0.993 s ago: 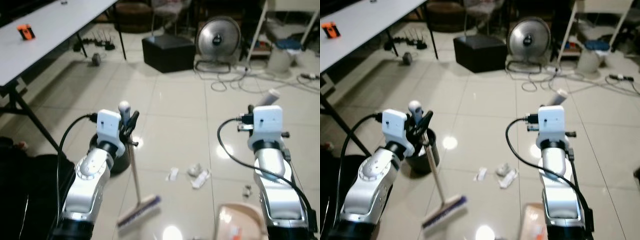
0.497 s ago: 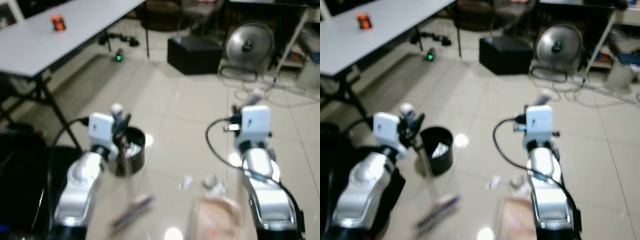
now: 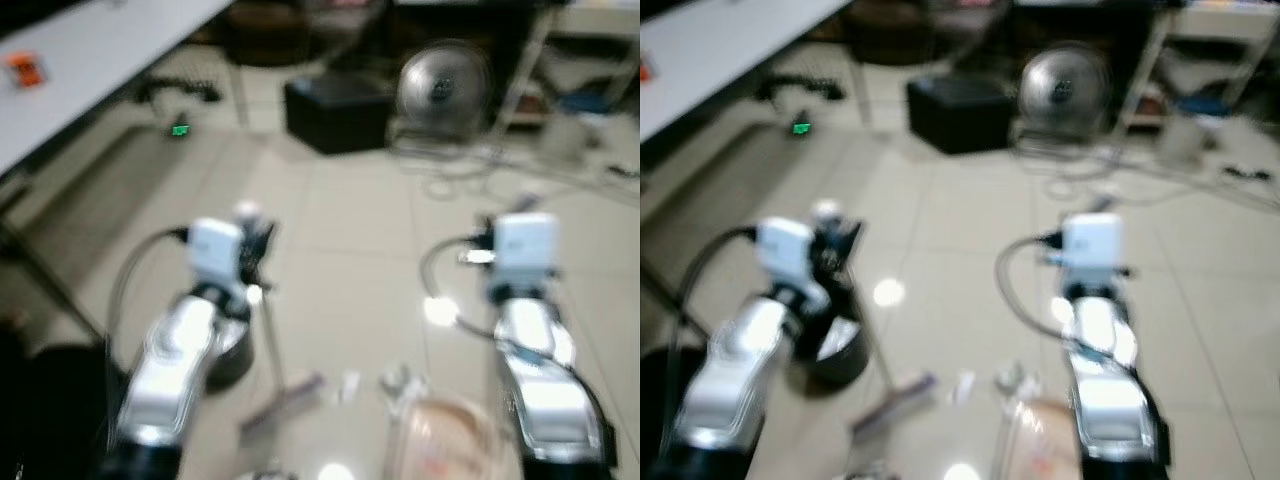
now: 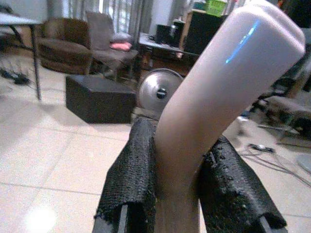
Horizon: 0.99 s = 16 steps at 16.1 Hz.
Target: Sweep floor
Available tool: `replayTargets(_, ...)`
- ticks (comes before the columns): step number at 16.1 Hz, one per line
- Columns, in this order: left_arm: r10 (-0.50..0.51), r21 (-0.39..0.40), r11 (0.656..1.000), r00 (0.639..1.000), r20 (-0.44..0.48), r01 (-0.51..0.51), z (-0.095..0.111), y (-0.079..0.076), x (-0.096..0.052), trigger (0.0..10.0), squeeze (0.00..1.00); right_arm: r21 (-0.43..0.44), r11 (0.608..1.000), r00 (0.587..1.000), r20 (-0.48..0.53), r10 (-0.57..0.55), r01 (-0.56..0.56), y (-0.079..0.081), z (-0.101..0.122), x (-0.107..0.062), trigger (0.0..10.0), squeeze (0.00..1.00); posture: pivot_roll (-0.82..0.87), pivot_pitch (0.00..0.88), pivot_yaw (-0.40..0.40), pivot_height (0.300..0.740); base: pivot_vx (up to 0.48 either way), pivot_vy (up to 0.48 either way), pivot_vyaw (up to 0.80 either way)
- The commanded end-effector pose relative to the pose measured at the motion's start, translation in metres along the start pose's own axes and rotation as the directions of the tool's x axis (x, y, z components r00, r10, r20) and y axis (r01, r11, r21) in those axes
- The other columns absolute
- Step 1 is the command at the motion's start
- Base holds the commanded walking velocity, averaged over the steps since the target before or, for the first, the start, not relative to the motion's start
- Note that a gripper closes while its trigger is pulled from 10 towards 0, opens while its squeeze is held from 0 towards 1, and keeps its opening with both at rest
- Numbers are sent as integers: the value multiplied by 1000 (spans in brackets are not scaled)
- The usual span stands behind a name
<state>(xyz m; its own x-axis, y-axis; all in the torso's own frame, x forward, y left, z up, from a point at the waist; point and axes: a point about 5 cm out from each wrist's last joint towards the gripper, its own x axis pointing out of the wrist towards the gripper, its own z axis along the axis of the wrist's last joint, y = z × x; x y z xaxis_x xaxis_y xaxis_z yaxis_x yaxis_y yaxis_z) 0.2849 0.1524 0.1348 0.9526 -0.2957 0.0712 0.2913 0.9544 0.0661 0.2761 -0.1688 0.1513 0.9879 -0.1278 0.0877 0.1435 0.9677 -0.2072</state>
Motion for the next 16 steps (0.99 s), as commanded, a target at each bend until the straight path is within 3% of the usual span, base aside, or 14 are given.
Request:
replayTargets(1,-18,16,1000,999,32,17,7,-4,4,10000,0,-9,999,999,27,-33,33,-9,6,0,10000,0,5,0,66,740,375,0,0)
replayTargets(4,-23,13,1000,999,34,23,8,-5,5,10000,0,2,999,999,13,-50,50,-11,4,-1,10000,0,5,0,72,740,380,0,0)
replayTargets(7,-25,15,1000,999,33,24,8,-4,5,10000,0,5,999,999,16,-44,44,-10,4,0,10000,0,5,0,74,740,376,0,-800)
replayTargets(16,-1,28,1000,1000,26,0,6,0,5,10000,0,10,1000,999,31,7,-7,-1,5,1,10000,0,10,10,78,740,373,0,0)
